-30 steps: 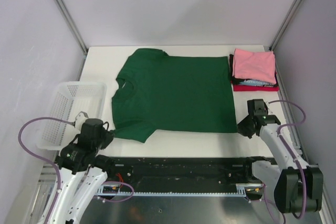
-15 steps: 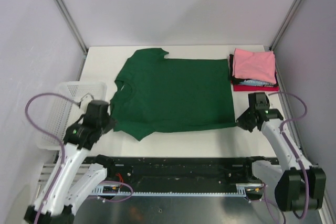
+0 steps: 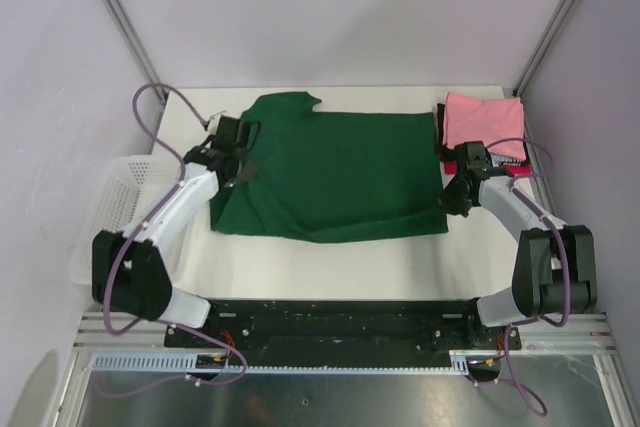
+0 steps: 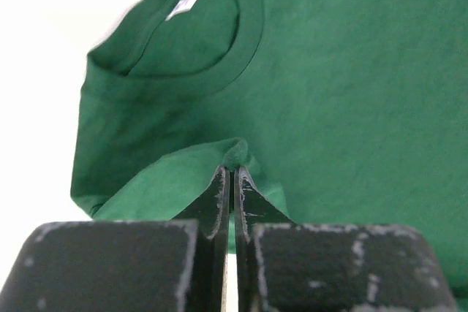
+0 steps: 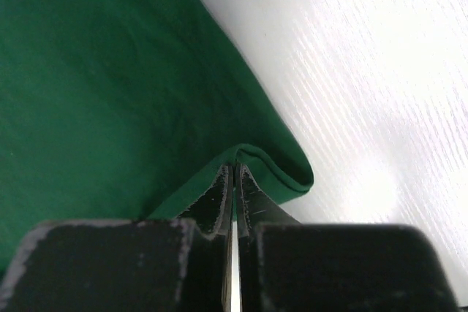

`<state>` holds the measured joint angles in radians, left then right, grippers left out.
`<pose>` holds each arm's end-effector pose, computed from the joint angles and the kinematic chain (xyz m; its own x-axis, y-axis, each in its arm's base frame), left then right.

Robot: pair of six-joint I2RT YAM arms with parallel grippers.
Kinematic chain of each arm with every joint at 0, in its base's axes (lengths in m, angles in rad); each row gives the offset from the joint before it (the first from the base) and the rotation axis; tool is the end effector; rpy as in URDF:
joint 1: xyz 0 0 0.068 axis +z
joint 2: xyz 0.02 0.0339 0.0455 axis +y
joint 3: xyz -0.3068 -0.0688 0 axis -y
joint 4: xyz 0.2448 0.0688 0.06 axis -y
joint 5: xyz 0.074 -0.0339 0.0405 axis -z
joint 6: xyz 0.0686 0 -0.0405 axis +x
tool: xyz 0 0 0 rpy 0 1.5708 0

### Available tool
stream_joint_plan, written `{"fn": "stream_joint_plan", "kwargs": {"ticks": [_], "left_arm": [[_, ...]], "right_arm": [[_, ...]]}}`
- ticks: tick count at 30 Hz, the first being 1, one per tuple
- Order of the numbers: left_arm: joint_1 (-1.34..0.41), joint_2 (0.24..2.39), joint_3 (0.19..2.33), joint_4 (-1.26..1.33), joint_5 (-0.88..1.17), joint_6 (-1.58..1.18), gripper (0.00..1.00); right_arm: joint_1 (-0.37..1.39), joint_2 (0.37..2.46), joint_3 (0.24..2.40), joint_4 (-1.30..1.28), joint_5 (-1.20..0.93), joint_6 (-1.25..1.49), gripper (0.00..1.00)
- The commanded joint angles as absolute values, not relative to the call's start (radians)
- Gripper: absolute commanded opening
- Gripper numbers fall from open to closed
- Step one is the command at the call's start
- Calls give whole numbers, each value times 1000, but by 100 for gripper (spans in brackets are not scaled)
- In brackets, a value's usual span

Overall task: Fold and stack the t-shirts
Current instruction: Fold the flattened tshirt in 1/3 of the way

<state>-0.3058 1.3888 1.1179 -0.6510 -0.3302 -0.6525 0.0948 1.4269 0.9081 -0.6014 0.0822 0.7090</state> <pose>0.2931 -0.0692 0.2969 -0.6632 -0.3930 -0.6370 -0.3835 0.9093 -0.1617 0.2796 0.0209 0.2197 -0.7184 0.5835 -0.3787 0.5389 0.8111 0.2274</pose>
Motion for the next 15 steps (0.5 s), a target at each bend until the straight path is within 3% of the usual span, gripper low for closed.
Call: {"fn": "stream_joint_plan", "kwargs": {"ticks": [1,15], "left_arm": [[-309,1472,1244,-581,-371,-589,0],[-283,1565,1360,-581,-405,-551,0]], "right_arm": [[76,1472,962,-532,102,669,0],[35,1537,986,-473,83,653,0]]}}
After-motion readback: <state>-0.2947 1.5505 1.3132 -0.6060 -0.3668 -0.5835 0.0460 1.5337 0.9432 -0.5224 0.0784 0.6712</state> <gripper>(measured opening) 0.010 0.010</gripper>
